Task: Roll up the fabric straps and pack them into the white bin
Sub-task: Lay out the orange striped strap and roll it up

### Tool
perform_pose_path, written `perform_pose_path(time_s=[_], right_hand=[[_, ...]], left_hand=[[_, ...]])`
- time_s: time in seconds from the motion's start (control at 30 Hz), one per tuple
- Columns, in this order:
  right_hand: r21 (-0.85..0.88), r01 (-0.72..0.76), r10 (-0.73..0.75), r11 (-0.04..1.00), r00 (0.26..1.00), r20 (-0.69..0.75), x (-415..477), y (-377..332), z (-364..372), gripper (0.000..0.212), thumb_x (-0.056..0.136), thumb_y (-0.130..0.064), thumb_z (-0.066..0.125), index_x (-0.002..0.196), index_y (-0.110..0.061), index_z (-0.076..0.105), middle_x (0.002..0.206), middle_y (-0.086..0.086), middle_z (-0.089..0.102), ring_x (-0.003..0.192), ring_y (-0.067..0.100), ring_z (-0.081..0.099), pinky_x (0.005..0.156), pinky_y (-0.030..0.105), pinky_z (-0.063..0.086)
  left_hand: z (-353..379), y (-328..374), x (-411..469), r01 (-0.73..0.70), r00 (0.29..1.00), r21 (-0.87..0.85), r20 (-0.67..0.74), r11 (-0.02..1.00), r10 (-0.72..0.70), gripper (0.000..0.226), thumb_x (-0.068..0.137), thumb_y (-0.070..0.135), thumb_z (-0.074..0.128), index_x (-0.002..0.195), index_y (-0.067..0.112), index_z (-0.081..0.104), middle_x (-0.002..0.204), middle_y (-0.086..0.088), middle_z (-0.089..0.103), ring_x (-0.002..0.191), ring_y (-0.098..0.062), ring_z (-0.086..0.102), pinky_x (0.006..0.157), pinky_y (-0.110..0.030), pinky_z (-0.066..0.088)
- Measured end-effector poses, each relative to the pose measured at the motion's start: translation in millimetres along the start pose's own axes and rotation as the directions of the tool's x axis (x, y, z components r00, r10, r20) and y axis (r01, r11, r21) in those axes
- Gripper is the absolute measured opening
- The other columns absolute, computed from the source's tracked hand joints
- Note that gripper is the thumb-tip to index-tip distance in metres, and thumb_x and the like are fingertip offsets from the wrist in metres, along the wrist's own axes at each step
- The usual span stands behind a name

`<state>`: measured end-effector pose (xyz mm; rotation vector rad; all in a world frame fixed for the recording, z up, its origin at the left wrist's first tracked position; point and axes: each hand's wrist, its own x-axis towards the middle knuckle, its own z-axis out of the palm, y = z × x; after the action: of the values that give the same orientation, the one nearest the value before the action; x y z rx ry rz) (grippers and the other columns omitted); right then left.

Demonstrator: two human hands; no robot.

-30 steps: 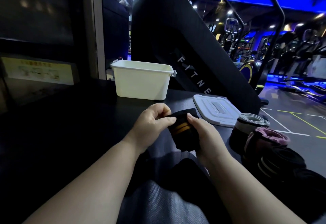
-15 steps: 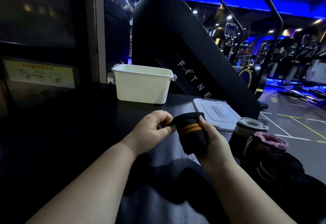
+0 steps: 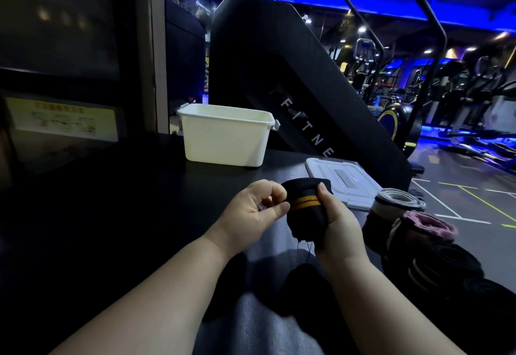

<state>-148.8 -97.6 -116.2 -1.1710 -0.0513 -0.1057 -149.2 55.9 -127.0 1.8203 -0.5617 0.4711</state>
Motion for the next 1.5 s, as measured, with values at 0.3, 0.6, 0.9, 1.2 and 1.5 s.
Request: perform_pose_path(time_s=[0.3,0.6,0.9,1.2,1.5], right_hand=[[-0.286,0.14,-0.102,0.948,0.984,0.144,2.4,10.4,0.4,0.032,0.09,-0.042,0.06,0.103,-0.014,0.06,0.106,0.022,0.068,0.092,0.03,0.067,0.077,0.038,0.057],[-0.404,0.231,-0.156,0.885,0.965,0.21,6.5,17.7,-4.1,0.036,0.086,-0.055,0.061,0.104,-0.024,0.058,0.097,0.007,0.069,0.094,0.025,0.067,0.09,0.051,0.053],[-0.518,0.232,-0.13,0.823,0.965,0.226,7.6,17.4,-3.4,0.057,0.09,-0.07,0.038,0.097,-0.018,0.061,0.097,0.008,0.067,0.094,0.025,0.064,0.089,0.045,0.051],[-0.447,0.068,-0.019,0.892,0.994,0.112,8.5,17.0,-5.4,0.067,0.058,-0.081,0.057,0.081,-0.019,0.065,0.08,0.017,0.067,0.078,0.037,0.063,0.083,0.061,0.051],[-0.386,0.13,-0.077,0.913,0.986,0.151,9.7,12.8,-9.3,0.047,0.082,-0.067,0.045,0.101,-0.026,0.056,0.103,-0.001,0.064,0.097,0.012,0.06,0.085,0.032,0.05]], left_hand=[[-1.9,-13.1,2.8,0.211,0.968,-0.226,-0.085,0.951,-0.235,0.019,0.095,0.011,0.059,0.079,0.022,0.059,0.067,0.009,0.055,0.067,-0.006,0.05,0.074,-0.021,0.043],[0.6,-10.3,1.8,0.28,0.938,-0.371,-0.088,0.886,-0.334,0.01,0.092,0.025,0.062,0.095,0.016,0.058,0.083,0.005,0.061,0.076,-0.003,0.059,0.068,-0.018,0.048],[-0.2,-12.0,0.3,0.412,0.905,-0.397,0.08,0.82,-0.417,0.032,0.087,0.027,0.069,0.115,0.011,0.066,0.107,-0.013,0.071,0.096,-0.023,0.065,0.088,-0.041,0.051],[1.2,-8.5,-7.6,0.389,0.915,-0.275,0.223,0.879,-0.335,0.034,0.087,0.02,0.065,0.121,0.018,0.062,0.119,-0.005,0.069,0.114,-0.017,0.063,0.099,-0.029,0.048],[-3.5,-8.7,-7.0,0.337,0.94,-0.261,0.145,0.905,-0.308,0.039,0.073,0.034,0.071,0.111,0.027,0.067,0.113,0.001,0.07,0.111,-0.015,0.063,0.099,-0.03,0.047]])
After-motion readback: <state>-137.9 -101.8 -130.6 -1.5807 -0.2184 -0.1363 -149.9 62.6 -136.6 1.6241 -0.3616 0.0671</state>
